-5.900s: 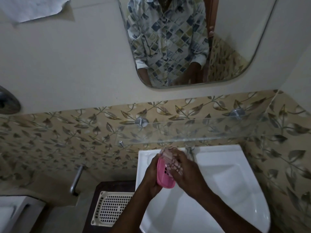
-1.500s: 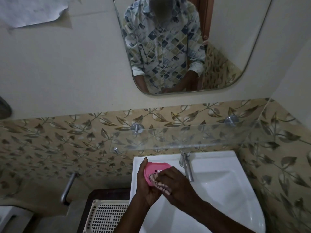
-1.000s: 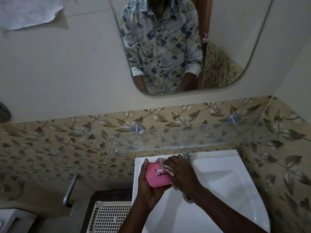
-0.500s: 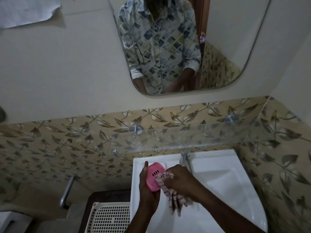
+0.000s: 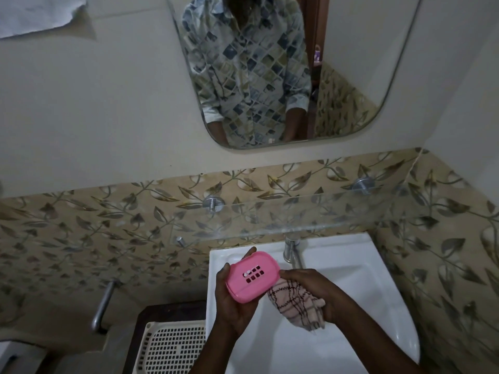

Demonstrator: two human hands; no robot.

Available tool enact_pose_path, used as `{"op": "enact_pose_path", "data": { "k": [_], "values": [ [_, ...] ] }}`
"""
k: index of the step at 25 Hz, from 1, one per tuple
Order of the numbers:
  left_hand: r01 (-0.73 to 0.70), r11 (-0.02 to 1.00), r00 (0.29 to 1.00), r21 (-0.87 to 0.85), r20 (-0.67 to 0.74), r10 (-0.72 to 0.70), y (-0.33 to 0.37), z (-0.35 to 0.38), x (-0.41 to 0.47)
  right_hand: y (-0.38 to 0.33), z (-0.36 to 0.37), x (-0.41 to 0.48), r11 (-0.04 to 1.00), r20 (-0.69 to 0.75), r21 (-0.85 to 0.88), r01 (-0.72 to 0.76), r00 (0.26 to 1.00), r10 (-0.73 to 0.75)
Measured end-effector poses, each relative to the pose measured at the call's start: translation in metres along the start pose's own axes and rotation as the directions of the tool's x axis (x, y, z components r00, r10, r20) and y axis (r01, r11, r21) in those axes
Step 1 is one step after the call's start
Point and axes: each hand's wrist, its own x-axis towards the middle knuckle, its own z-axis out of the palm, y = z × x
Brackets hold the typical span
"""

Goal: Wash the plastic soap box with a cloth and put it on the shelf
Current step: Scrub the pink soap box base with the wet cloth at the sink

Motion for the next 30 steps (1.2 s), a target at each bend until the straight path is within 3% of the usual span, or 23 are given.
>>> {"op": "enact_pose_path", "data": {
  "k": [4,5,7,10,15,20,22,25,28,30],
  "values": [
    [-0.108,0.926,0.982,0.362,-0.104,0.155,0.005,-0.009,0.003,0.002,-0.007,0.004,1.0,-0.044,-0.023,-0.005,0.999,0.004],
    [-0.149,0.846,0.965,0.511,-0.11,0.236,0.008,-0.013,0.004,0.001,-0.008,0.005,1.0,-0.057,-0.027,0.015,0.998,-0.016],
    [-0.206,0.595,0.932,0.777,-0.031,0.362,0.017,-0.016,0.003,-0.003,-0.011,0.01,0.994,-0.098,-0.066,0.089,0.991,-0.095],
    [-0.199,0.245,0.921,0.949,0.096,0.378,0.026,-0.013,-0.002,-0.013,-0.015,0.012,0.97,-0.103,-0.159,0.185,0.974,-0.202],
    [-0.199,-0.324,0.869,0.925,0.319,0.378,0.02,-0.003,-0.003,-0.021,-0.02,0.015,0.922,-0.096,-0.319,0.218,0.961,-0.26],
    [-0.149,-0.669,0.792,0.728,0.493,0.36,0.025,0.008,-0.001,-0.023,-0.025,0.009,0.903,-0.076,-0.376,0.207,0.965,-0.253],
    [-0.175,-0.737,0.764,0.653,0.562,0.317,0.022,0.01,0.0,-0.023,-0.025,0.007,0.873,-0.088,-0.443,0.203,0.959,-0.268],
    [-0.22,-0.763,0.771,0.608,0.588,0.246,0.018,0.012,0.005,-0.025,-0.025,0.007,0.838,-0.102,-0.507,0.2,0.952,-0.289],
    [-0.28,-0.686,0.838,0.672,0.52,0.167,0.018,0.018,0.014,-0.03,-0.022,0.01,0.829,-0.117,-0.526,0.189,0.95,-0.291],
    [-0.238,-0.614,0.911,0.753,0.393,0.128,0.02,0.021,0.021,-0.034,-0.022,0.011,0.848,-0.094,-0.489,0.203,0.955,-0.282]
  ]
}}
